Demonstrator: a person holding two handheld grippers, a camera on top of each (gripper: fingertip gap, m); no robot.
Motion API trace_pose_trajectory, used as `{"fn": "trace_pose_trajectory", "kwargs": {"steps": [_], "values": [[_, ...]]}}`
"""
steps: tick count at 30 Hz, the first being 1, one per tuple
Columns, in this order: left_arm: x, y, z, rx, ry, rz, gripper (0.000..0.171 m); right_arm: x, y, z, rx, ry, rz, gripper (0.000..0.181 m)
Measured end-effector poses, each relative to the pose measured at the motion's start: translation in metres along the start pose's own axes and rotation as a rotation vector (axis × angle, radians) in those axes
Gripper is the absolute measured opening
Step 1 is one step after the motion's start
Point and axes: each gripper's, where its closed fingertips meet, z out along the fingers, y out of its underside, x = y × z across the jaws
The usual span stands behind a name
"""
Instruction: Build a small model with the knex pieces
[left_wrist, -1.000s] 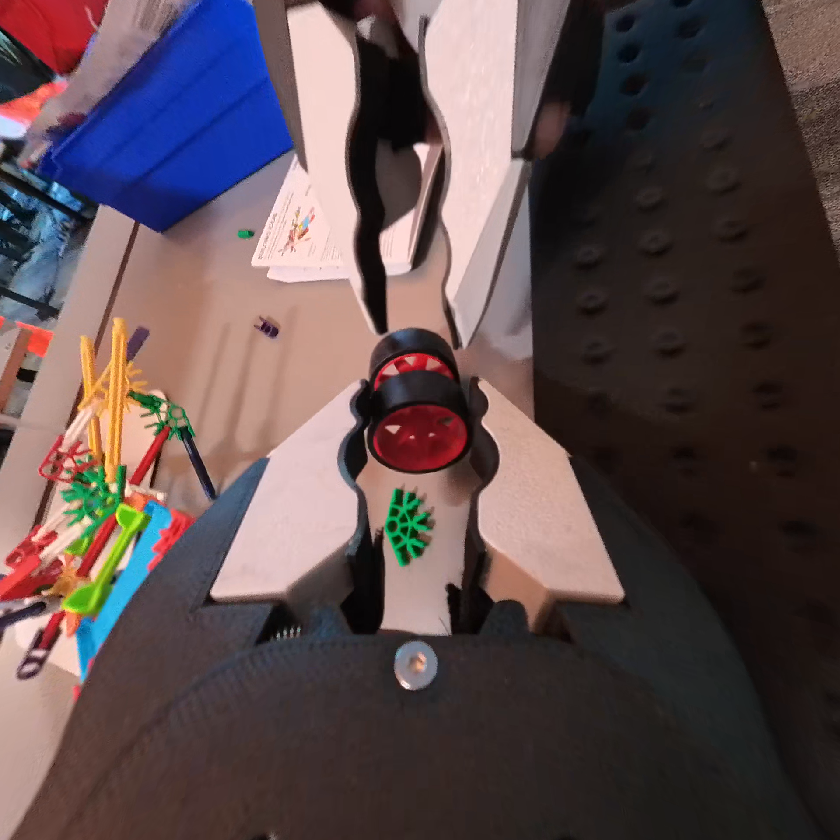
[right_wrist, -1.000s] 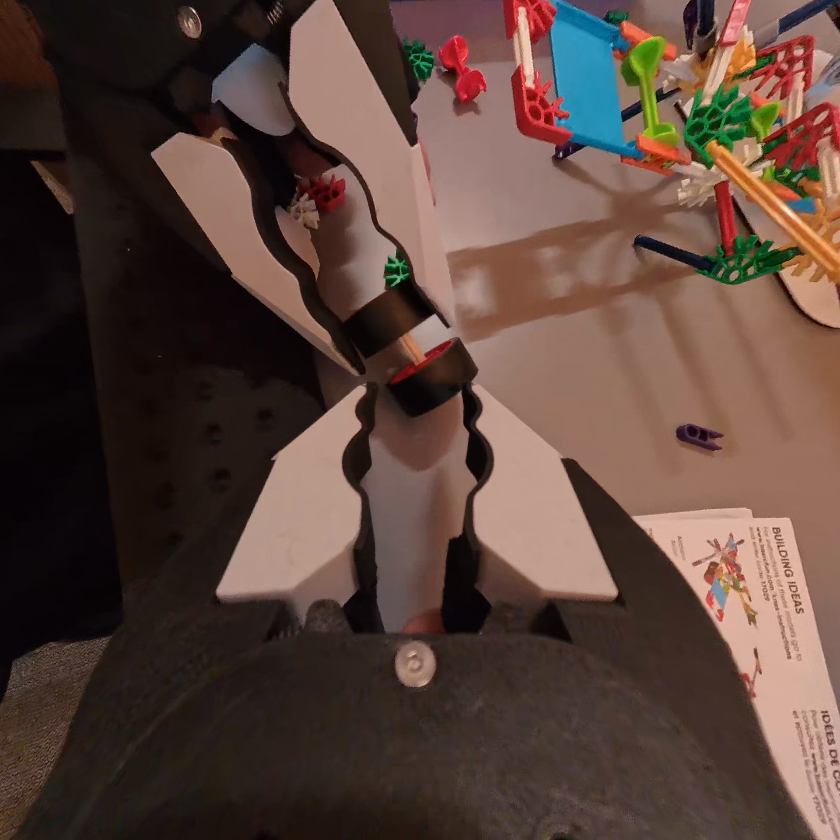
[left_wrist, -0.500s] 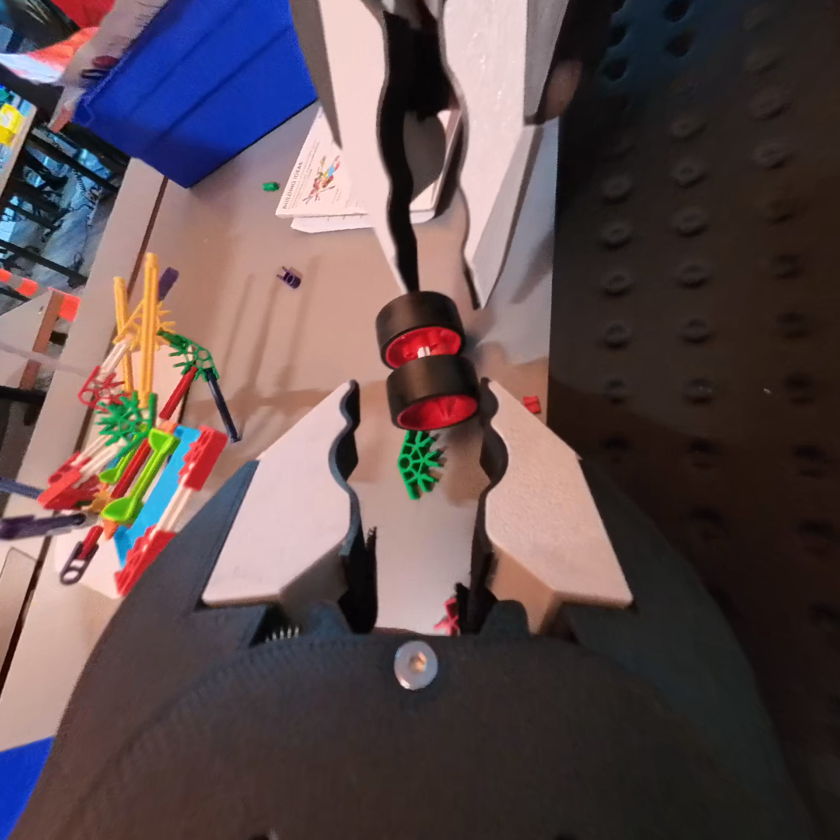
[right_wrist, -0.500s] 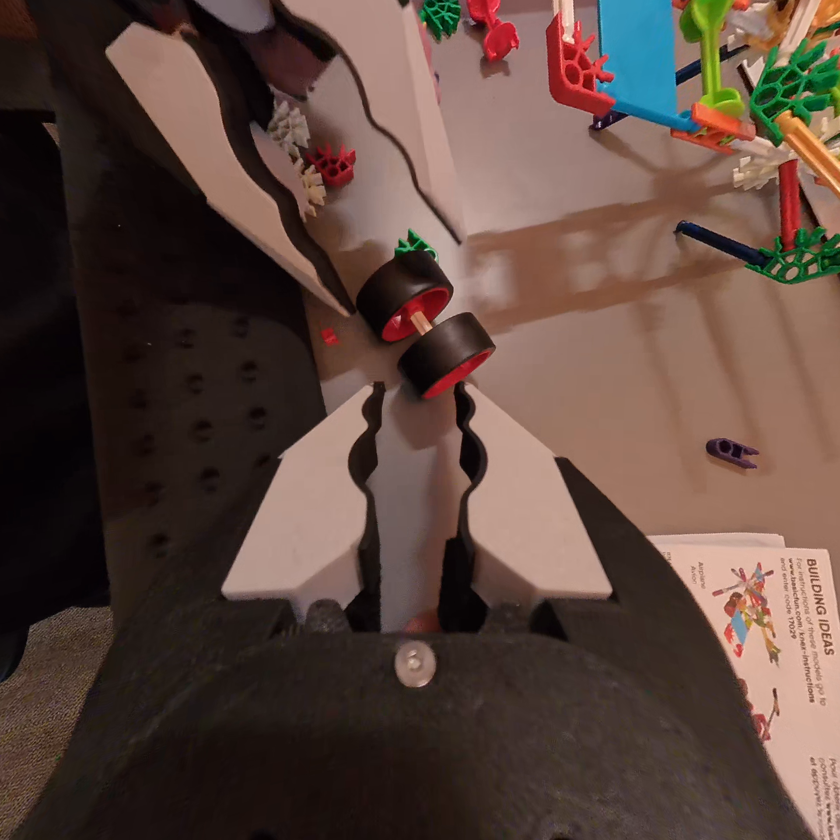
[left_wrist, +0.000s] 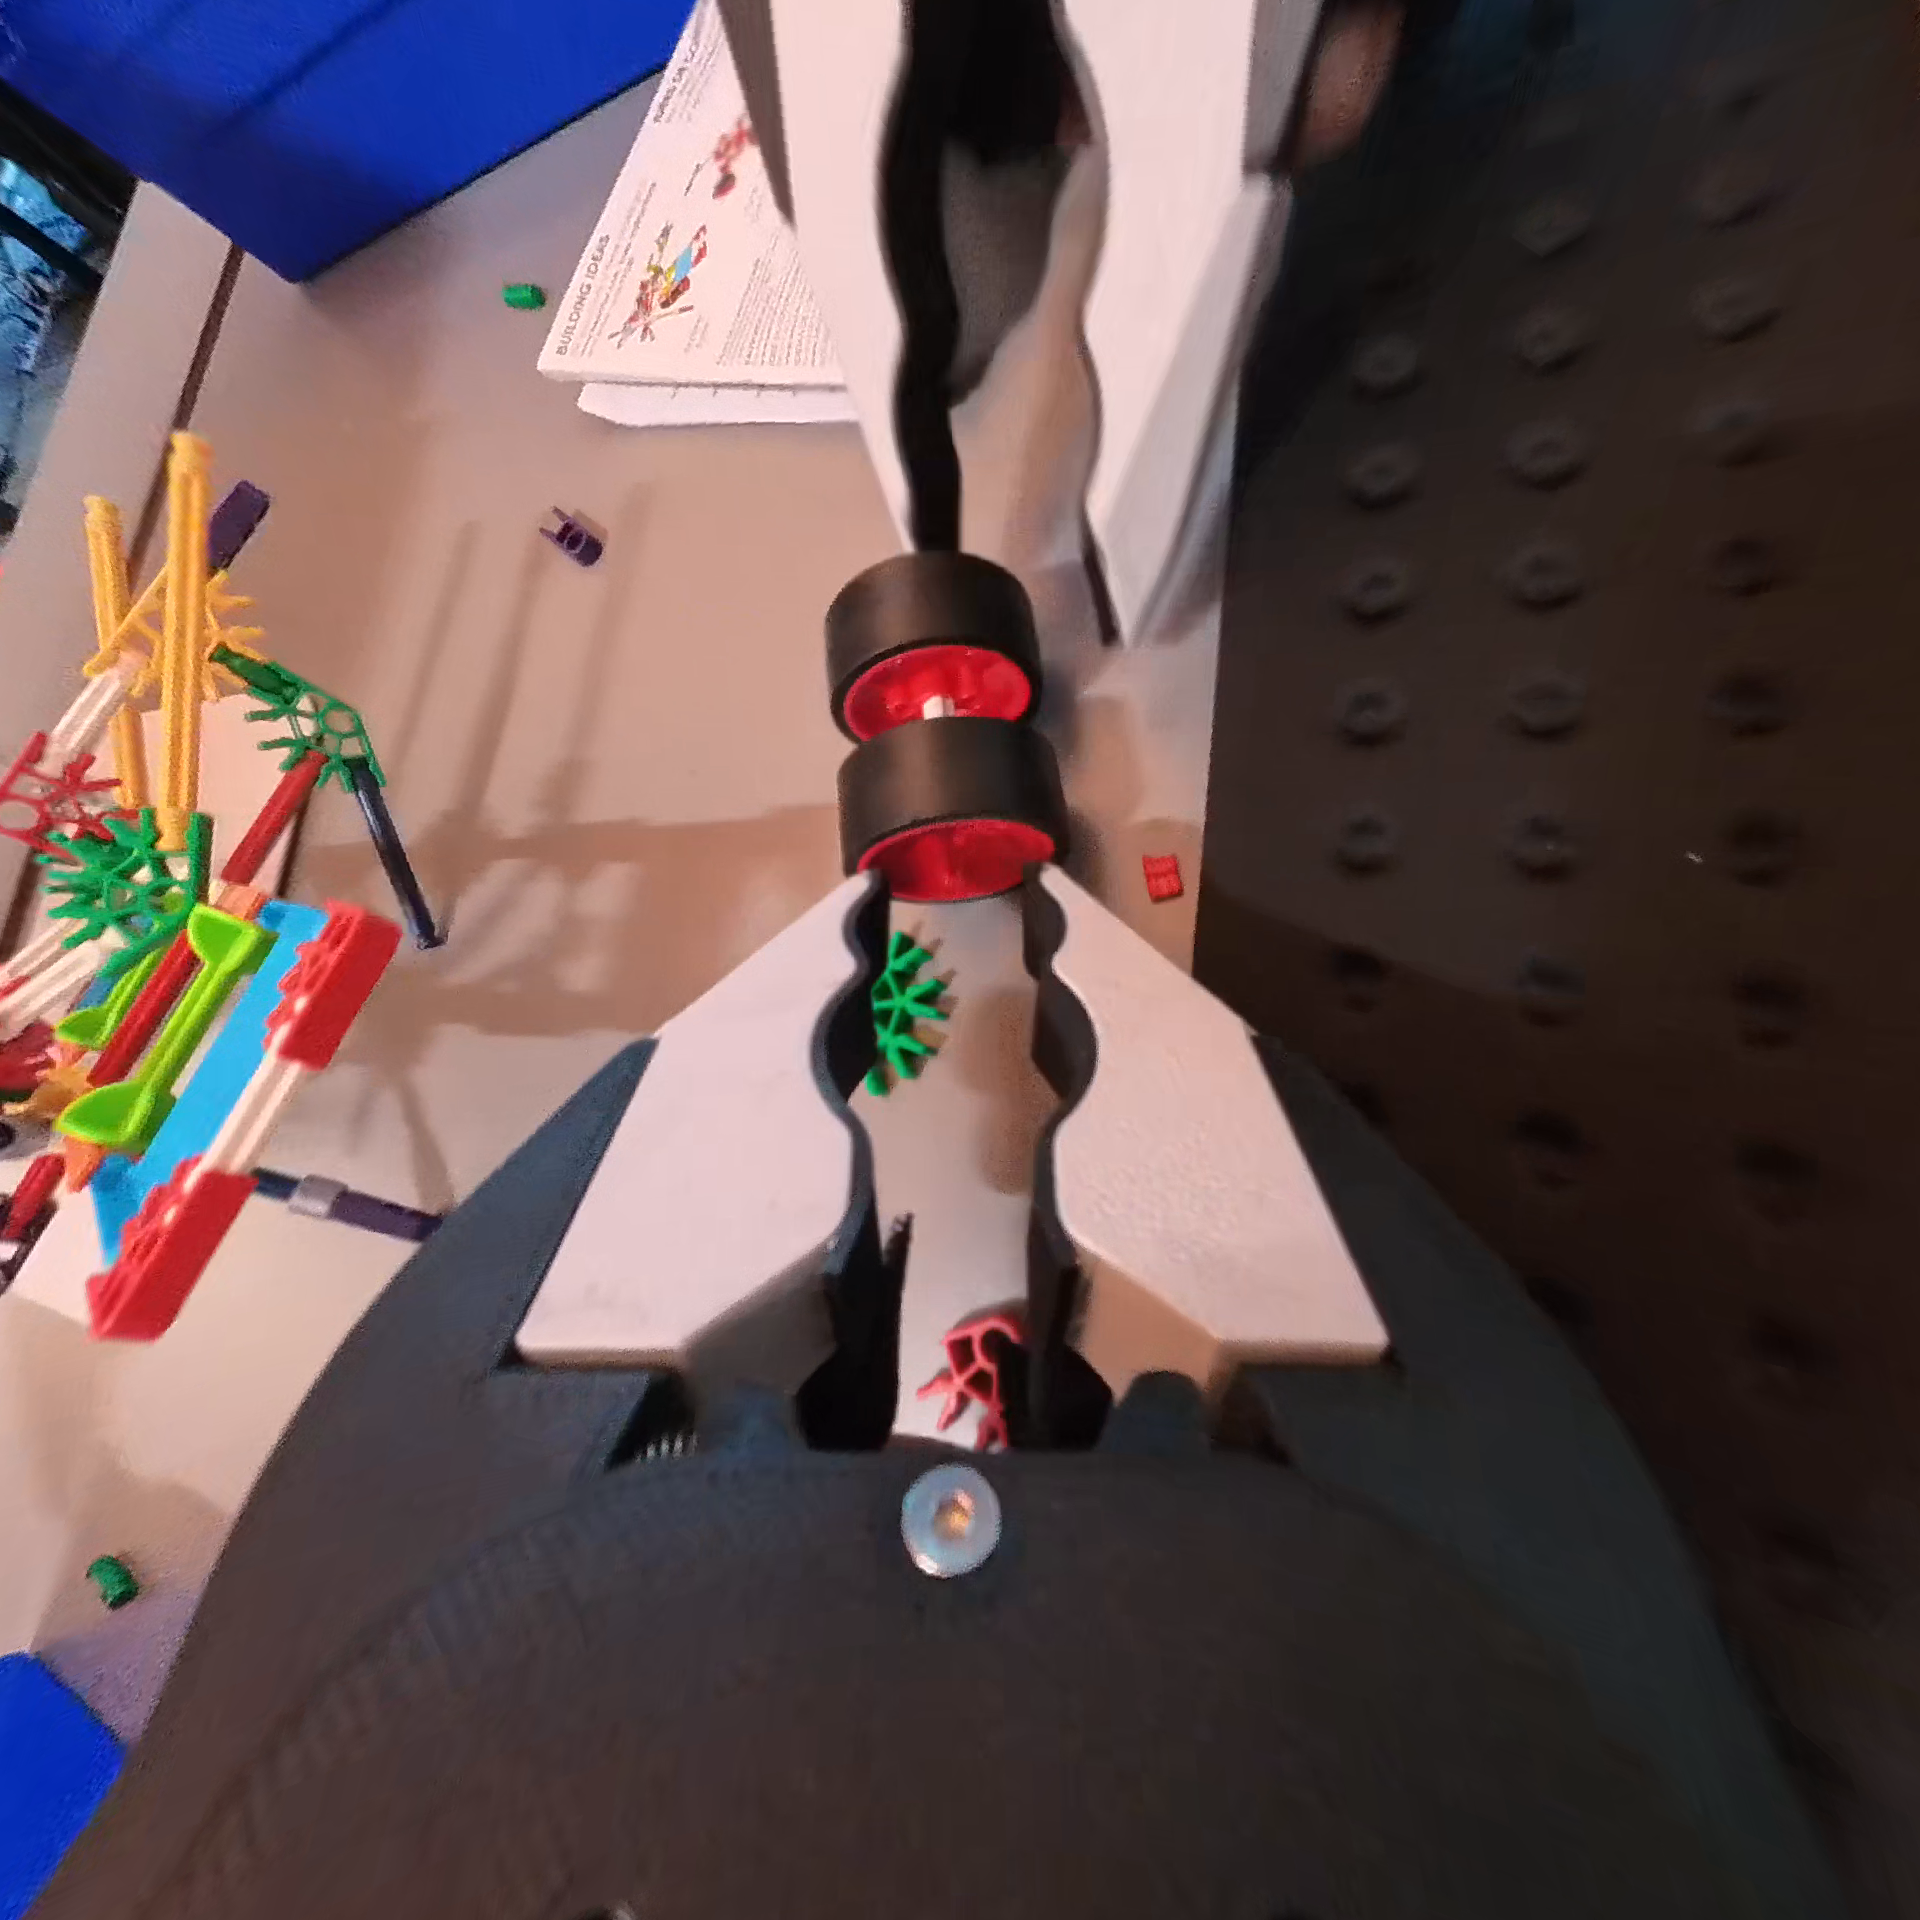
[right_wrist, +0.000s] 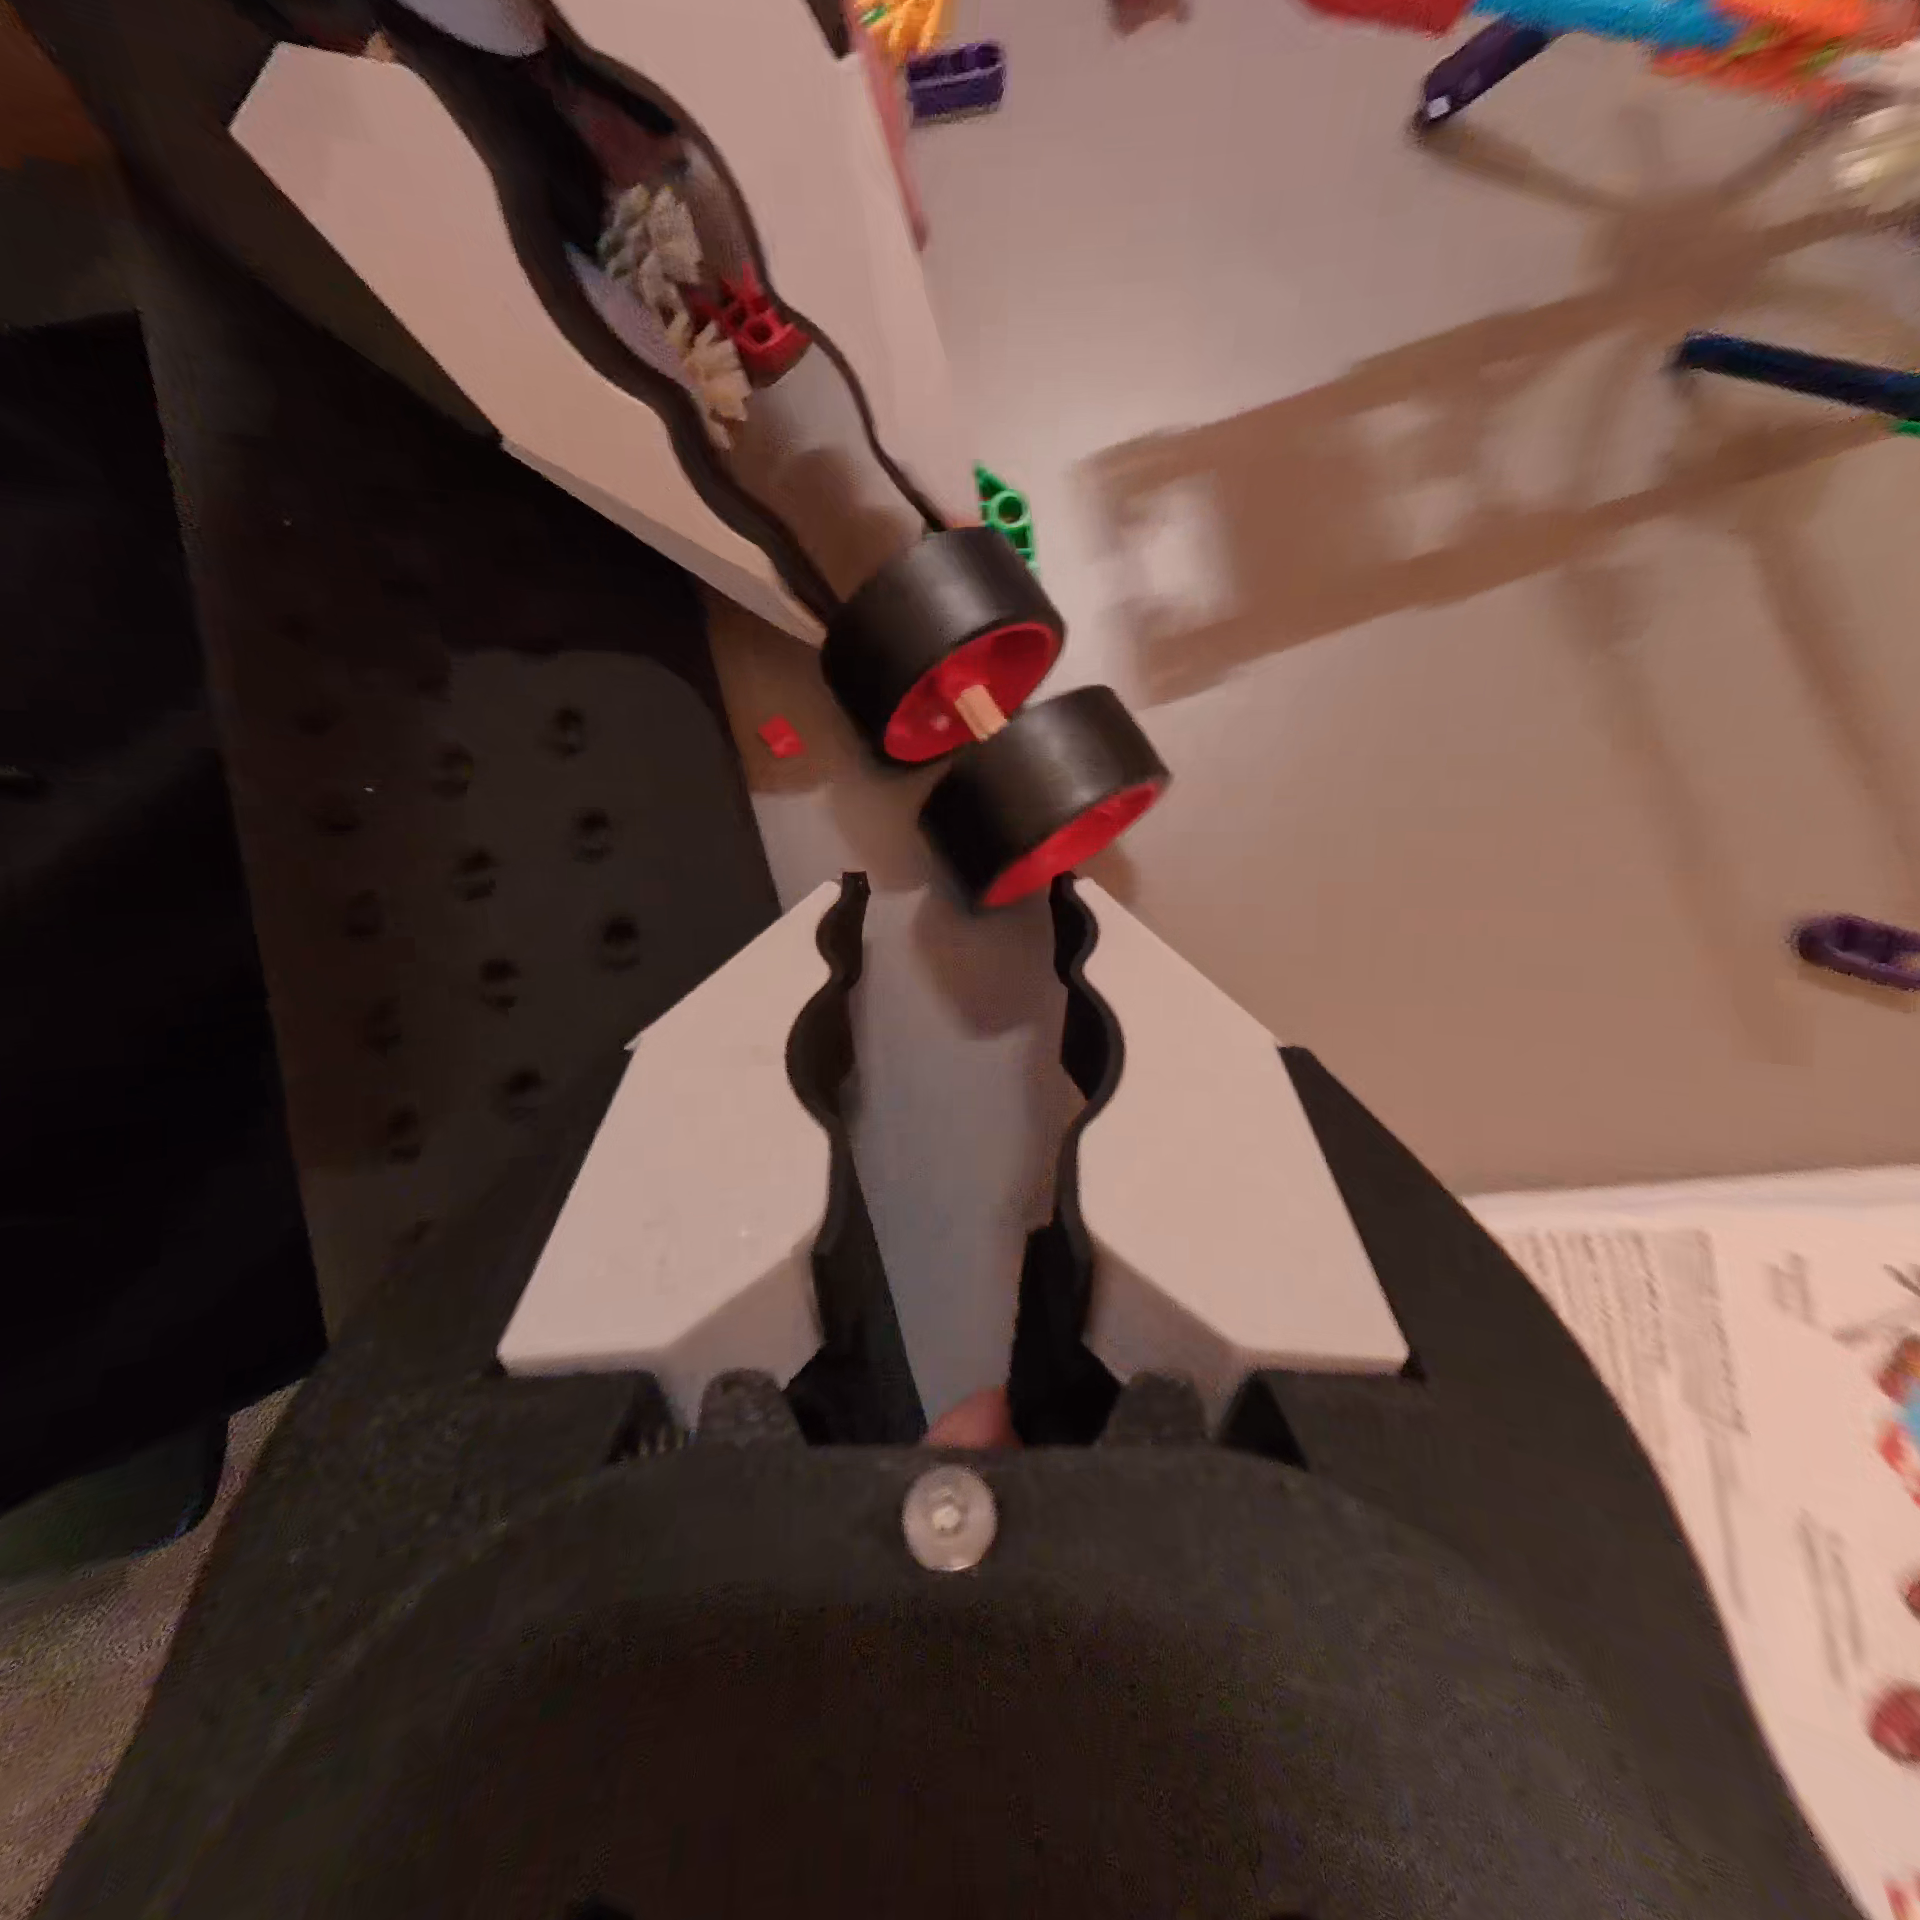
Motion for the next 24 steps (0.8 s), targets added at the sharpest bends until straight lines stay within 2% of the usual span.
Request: {"fn": "trace_pose_trajectory", "kwargs": {"steps": [2, 4, 9, 12, 15, 18, 21, 24], "values": [[0.004, 0.000, 0.006, -0.011, 0.015, 0.009, 0.019, -0.003, -0.002, 0.007, 0.009, -0.011, -0.014, 0.028], [-0.004, -0.001, 0.010, -0.018, -0.029, 0.020, 0.010, -0.004, -0.004, 0.004, 0.011, -0.004, -0.012, 0.024], [-0.012, 0.001, 0.017, -0.030, -0.034, 0.010, 0.004, -0.008, -0.002, 0.002, -0.003, 0.043, -0.057, 0.026], [-0.011, 0.002, 0.014, -0.018, -0.007, -0.011, 0.020, -0.010, 0.003, -0.004, 0.016, 0.041, -0.051, 0.035], [-0.015, 0.003, 0.008, -0.006, -0.013, -0.017, 0.023, -0.002, 0.008, -0.027, 0.067, 0.061, -0.021, 0.039], [-0.010, 0.002, 0.004, 0.015, 0.007, -0.019, 0.029, 0.010, 0.008, -0.066, 0.185, 0.095, 0.023, 0.038], [-0.009, 0.003, 0.006, 0.004, -0.003, 0.010, 0.035, 0.031, 0.013, -0.103, 0.270, 0.193, 0.075, 0.036], [-0.007, 0.003, 0.006, 0.012, 0.013, 0.007, 0.035, 0.046, 0.024, -0.124, 0.304, 0.285, 0.115, 0.037]]}}
